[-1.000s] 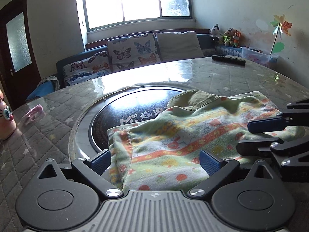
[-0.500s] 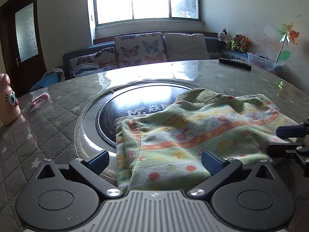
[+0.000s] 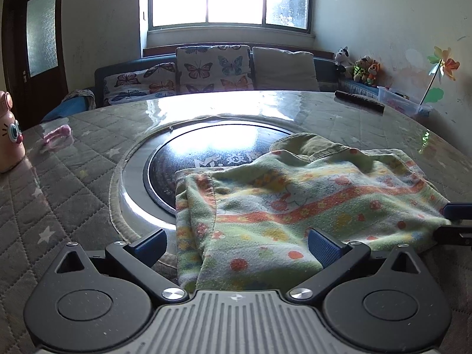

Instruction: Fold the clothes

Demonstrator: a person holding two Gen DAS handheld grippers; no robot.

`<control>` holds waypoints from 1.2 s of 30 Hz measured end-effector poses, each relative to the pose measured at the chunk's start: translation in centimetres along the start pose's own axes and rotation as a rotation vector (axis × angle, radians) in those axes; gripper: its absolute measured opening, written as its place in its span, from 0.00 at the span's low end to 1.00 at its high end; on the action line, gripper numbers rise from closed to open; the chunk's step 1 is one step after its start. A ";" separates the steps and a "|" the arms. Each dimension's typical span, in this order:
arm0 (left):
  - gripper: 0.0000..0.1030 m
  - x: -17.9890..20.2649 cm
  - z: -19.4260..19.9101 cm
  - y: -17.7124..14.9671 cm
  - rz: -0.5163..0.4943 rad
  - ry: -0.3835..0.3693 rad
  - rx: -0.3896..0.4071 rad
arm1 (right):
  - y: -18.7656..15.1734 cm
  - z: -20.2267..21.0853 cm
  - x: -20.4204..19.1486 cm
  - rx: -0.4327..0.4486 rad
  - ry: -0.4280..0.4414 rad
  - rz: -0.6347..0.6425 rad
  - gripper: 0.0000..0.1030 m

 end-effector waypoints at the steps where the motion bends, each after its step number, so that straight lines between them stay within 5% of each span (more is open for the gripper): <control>1: 1.00 0.0 0.0 0.0 0.004 -0.002 -0.002 | 0.4 0.0 0.0 0.009 0.001 -0.003 0.51; 10: 1.00 -0.1 -0.1 -0.1 0.028 -0.015 -0.011 | 0.9 -2.4 1.4 -0.019 0.038 -0.090 0.51; 26: 1.00 -0.4 -0.2 -0.2 0.041 -0.023 -0.015 | 5.5 -8.2 4.3 -0.049 -0.024 -0.080 0.45; 33: 1.00 -0.4 -0.3 -0.2 0.043 -0.025 -0.016 | 7.3 -8.3 1.7 -0.028 0.016 -0.009 0.43; 36: 1.00 -0.4 -0.3 -0.2 0.043 -0.025 -0.016 | 8.4 -9.7 -0.6 -0.039 0.075 0.038 0.32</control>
Point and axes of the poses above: each gripper's, at about its wrist camera, not at the fingertips, and z roughly against the way its jaws point, x to its right, y to its top, the point moved 9 cm from there along -z, roughly the way its jaws point, and after that the axes turned 2 degrees about -x, right-handed, at the moved point
